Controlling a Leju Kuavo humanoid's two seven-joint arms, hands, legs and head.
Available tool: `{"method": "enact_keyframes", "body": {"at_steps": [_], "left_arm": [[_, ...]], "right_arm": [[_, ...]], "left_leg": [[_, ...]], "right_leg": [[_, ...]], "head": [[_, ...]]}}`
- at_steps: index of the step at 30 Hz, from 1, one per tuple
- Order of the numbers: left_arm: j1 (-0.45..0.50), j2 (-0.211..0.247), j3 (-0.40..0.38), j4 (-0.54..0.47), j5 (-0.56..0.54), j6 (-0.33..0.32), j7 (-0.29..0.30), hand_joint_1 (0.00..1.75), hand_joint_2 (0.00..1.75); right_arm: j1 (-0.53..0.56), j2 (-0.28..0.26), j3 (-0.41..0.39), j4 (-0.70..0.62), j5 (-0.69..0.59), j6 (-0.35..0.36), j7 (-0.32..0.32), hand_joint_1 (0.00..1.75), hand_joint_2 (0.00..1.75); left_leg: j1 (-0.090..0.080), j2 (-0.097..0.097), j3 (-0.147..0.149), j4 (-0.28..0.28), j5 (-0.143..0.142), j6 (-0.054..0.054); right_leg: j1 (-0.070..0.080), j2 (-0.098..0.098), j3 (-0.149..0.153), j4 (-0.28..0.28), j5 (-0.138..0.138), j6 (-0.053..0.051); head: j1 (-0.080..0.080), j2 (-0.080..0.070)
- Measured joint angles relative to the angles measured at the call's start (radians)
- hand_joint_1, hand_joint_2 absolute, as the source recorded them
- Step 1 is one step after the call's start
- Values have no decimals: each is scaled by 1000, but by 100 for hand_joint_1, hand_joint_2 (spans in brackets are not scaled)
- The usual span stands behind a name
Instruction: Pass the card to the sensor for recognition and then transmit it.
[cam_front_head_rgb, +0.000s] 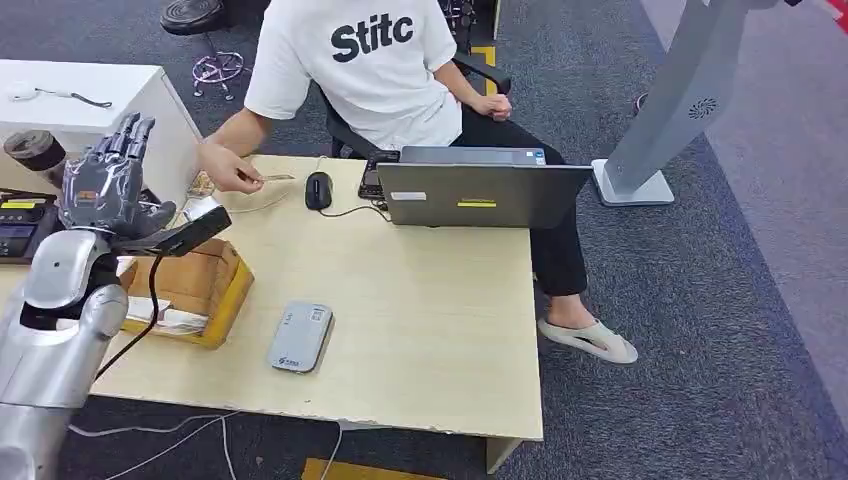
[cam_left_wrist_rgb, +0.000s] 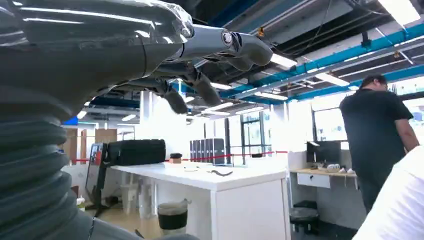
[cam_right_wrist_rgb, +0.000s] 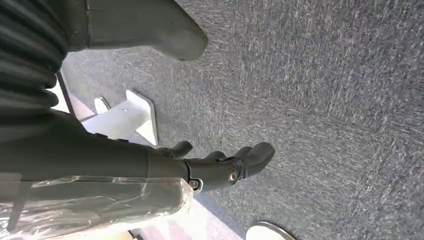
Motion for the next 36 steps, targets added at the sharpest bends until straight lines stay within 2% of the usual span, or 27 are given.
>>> {"method": "enact_keyframes", "body": {"at_steps": [5,8,13,17,21,26,28,32,36], "left_arm": [[34,16,25,-42,4,-3,-1,0,175],[61,14,46,-60,60,-1,-28,0,175],[133,23,57,-133,129,-110,-53,0,175],[257,72,57,-275,139,-153,-63,0,175],[434,118,57,-431,110,-124,-64,0,175],[610,131,71,-576,57,-63,-58,0,175],[643,132,72,-602,51,-60,-57,0,175],[712,131,89,-643,-33,-28,-28,0,175],[765,130,115,-653,-64,-16,-5,0,175]], "right_arm": [[0,0,0,0,0,-1,-10,0,175],[0,0,0,0,-3,-2,-10,0,175],[2,0,-5,0,-21,-2,11,0,175],[5,0,-23,0,-45,-2,7,0,175],[9,1,-40,0,-55,-2,2,0,175],[9,4,-58,0,-64,-3,-3,0,175],[9,5,-63,0,-66,-3,-3,0,175],[9,6,-72,0,-69,-7,-4,0,175],[9,8,-76,0,-67,-19,-2,0,175]], "left_leg": [[0,-1,0,0,0,0],[0,-1,0,0,0,0],[0,-1,0,0,0,0],[0,2,0,0,0,0],[0,2,-1,0,-2,0],[0,1,-1,0,-1,0],[0,-1,-1,0,-1,0],[0,-1,0,0,-1,-1],[0,-2,0,0,0,-1]], "right_leg": [[0,-1,0,0,0,0],[0,-1,1,0,0,0],[0,-1,0,0,0,0],[0,2,0,0,0,0],[0,1,-1,0,-1,0],[0,0,-1,0,-1,0],[0,-2,0,0,-1,0],[0,-2,1,0,0,0],[0,-3,1,0,0,0]], "head": [[0,0],[0,0],[0,0],[0,0],[0,0],[0,0],[0,0],[0,0],[0,0]]}}
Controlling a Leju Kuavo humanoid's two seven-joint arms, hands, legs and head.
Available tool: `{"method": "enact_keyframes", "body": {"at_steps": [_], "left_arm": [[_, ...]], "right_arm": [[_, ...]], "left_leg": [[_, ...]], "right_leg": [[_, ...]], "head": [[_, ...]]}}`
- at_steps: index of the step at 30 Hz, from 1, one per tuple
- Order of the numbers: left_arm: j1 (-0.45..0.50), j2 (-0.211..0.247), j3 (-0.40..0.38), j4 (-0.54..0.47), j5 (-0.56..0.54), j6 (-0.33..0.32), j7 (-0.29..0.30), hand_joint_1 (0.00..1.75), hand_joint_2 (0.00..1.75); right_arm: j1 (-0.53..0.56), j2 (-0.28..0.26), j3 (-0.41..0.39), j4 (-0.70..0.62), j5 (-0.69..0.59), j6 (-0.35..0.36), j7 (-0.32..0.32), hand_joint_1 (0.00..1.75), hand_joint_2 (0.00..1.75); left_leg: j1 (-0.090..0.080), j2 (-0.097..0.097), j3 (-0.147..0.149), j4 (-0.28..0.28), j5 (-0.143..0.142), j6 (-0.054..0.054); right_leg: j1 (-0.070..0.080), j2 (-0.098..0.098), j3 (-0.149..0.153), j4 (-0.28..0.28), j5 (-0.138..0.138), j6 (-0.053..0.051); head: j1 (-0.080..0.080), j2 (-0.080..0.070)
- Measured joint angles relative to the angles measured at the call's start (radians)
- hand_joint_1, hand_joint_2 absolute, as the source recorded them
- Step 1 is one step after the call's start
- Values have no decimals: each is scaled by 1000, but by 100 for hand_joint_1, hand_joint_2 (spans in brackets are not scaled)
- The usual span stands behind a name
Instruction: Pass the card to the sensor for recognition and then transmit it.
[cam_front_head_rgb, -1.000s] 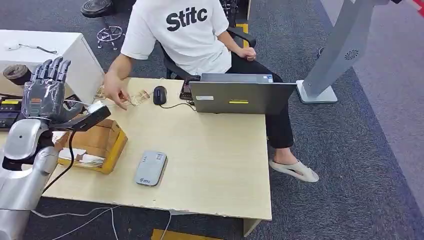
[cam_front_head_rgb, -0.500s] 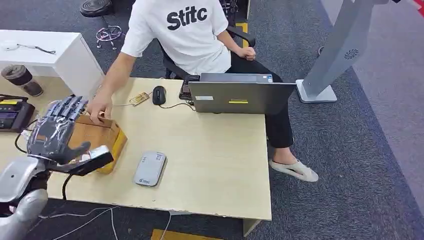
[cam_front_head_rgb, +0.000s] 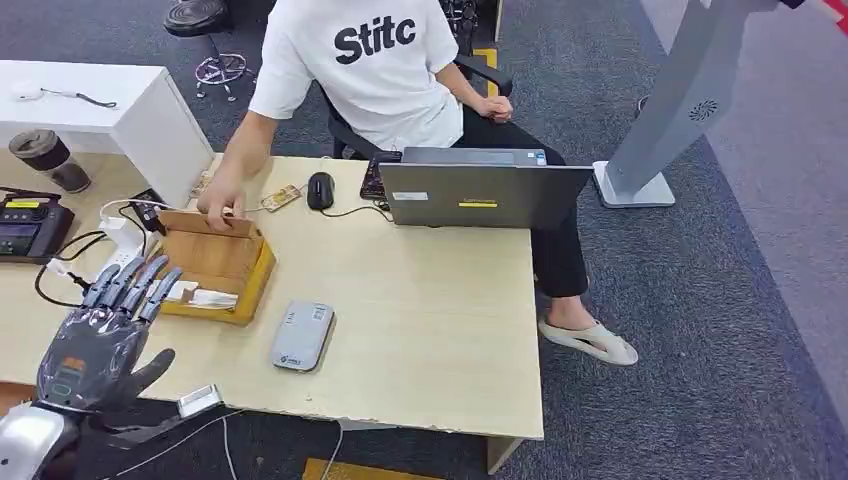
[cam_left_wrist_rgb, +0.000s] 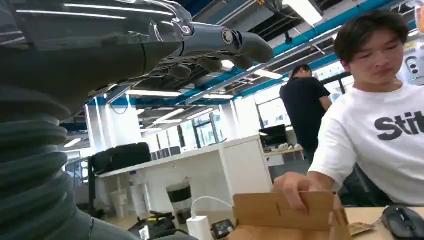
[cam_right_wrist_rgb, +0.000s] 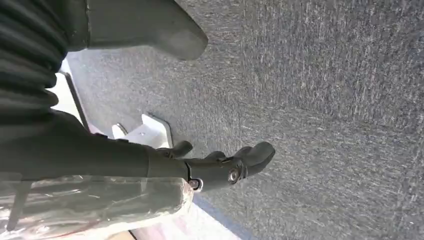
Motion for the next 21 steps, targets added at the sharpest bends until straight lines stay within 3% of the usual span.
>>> {"method": "enact_keyframes", "body": {"at_steps": [12,21], "left_arm": [[0,-44,29,48,-15,-10,10,0,175],[-53,-66,72,146,-18,-27,39,0,175]], "right_arm": [[0,4,-2,0,16,2,13,0,175],[0,4,-2,0,37,8,11,0,175]], "left_leg": [[0,-1,0,0,0,0],[0,-1,0,0,1,-1]], "right_leg": [[0,-1,0,0,0,0],[0,-1,0,0,0,0]], "head": [[0,0],[0,0]]}}
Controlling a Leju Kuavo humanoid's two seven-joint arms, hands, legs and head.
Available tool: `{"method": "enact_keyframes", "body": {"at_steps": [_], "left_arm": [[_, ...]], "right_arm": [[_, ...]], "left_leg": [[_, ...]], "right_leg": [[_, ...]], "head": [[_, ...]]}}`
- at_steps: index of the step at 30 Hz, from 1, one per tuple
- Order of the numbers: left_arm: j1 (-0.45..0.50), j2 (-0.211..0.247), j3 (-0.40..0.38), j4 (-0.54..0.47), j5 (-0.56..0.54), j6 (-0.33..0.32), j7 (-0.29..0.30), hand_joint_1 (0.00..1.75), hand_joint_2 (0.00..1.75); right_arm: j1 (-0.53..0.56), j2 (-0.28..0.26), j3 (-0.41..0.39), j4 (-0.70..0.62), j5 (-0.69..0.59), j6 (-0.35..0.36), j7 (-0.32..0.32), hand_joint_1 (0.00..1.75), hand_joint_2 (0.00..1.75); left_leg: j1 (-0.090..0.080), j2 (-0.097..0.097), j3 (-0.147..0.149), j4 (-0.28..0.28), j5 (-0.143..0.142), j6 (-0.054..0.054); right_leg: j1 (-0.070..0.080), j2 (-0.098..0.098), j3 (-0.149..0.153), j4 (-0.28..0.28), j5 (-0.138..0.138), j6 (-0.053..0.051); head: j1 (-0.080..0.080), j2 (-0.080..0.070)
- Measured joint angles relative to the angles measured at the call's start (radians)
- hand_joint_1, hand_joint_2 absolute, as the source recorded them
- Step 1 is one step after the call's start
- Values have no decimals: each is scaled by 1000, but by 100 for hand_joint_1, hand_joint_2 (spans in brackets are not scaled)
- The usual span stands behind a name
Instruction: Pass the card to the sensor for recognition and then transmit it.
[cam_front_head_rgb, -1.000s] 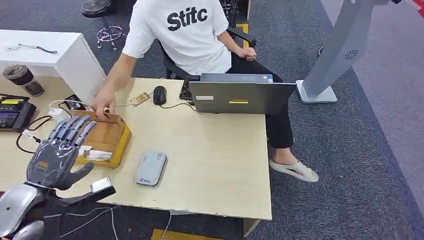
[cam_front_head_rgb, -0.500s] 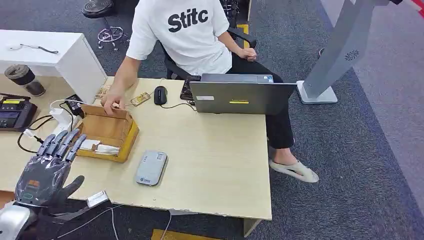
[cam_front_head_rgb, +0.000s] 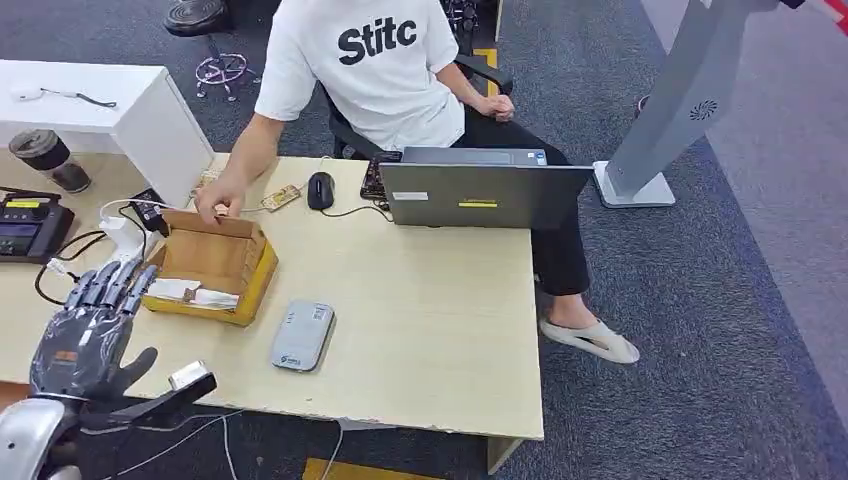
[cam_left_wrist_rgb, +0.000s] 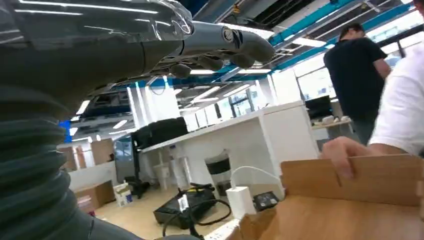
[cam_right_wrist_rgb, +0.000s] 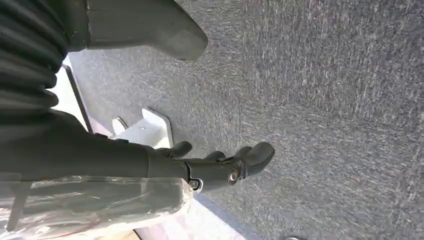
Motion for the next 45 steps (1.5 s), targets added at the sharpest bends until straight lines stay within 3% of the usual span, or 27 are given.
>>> {"method": "enact_keyframes", "body": {"at_steps": [14,25,29,38,45], "left_arm": [[-86,-23,108,178,3,11,-20,0,175],[-148,-39,117,302,-13,11,-34,0,175],[-205,-59,112,375,-30,13,-34,0,175],[-368,-130,24,525,-39,34,-25,2,175],[-421,-169,-4,580,-13,45,-22,3,175]], "right_arm": [[0,0,0,0,28,14,0,0,175],[-1,0,6,0,46,15,1,0,175],[-1,0,8,0,53,19,1,0,175],[-3,0,16,0,71,26,1,0,175],[-3,0,23,0,75,26,1,0,175]], "left_leg": [[0,0,0,0,0,-1],[0,0,0,0,1,-1],[0,0,0,0,1,0],[0,0,0,0,2,0],[0,0,0,0,2,0]], "right_leg": [[0,0,0,0,0,0],[0,0,0,0,0,0],[0,0,0,0,0,0],[0,0,0,0,3,1],[0,0,-1,0,3,1]], "head": [[0,0],[0,0],[0,0],[0,0],[0,0]]}}
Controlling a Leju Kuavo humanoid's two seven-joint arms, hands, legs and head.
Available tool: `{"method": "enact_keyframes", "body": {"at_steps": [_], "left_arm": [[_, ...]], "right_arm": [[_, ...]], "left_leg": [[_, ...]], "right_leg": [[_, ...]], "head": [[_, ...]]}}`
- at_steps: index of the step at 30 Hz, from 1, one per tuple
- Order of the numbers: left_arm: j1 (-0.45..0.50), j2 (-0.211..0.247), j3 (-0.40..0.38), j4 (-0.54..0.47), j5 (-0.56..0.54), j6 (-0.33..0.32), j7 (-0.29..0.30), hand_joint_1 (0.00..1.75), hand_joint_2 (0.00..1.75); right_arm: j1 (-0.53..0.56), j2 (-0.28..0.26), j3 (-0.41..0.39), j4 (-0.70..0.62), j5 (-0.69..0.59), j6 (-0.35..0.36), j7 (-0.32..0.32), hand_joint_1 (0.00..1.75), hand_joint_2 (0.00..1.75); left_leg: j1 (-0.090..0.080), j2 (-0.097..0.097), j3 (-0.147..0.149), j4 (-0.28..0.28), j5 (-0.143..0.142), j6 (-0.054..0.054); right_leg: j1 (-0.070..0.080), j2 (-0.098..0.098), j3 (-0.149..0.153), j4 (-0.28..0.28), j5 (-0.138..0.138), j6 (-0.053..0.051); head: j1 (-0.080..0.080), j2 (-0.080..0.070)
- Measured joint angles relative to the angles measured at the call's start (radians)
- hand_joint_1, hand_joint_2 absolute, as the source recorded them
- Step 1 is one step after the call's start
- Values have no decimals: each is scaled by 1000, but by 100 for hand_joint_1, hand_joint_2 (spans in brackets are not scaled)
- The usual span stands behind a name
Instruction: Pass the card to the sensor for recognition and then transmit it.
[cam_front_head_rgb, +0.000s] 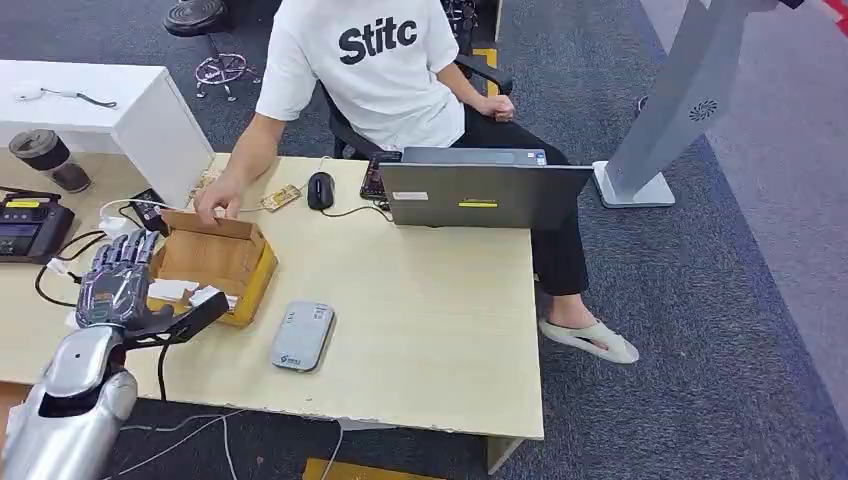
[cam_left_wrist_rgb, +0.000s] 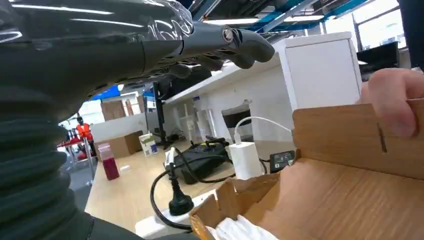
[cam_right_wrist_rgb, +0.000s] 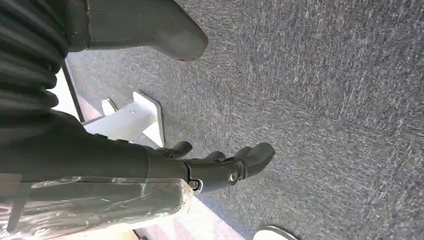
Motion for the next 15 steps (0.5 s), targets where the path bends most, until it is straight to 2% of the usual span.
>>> {"method": "enact_keyframes", "body": {"at_steps": [9,12,15], "left_arm": [[-15,-24,-15,26,36,-4,-14,5,175],[-15,-29,-23,26,95,-52,-23,7,175],[-11,-18,-40,24,165,-147,-29,5,175]], "right_arm": [[0,0,2,0,10,0,0,0,175],[0,0,2,0,8,-1,0,0,175],[0,0,2,0,7,-2,0,0,175]], "left_leg": [[0,0,0,0,0,0],[0,0,0,0,0,0],[0,0,0,0,0,0]], "right_leg": [[0,0,0,0,0,0],[0,0,0,0,0,0],[0,0,0,0,0,0]], "head": [[0,0],[0,0],[0,0]]}}
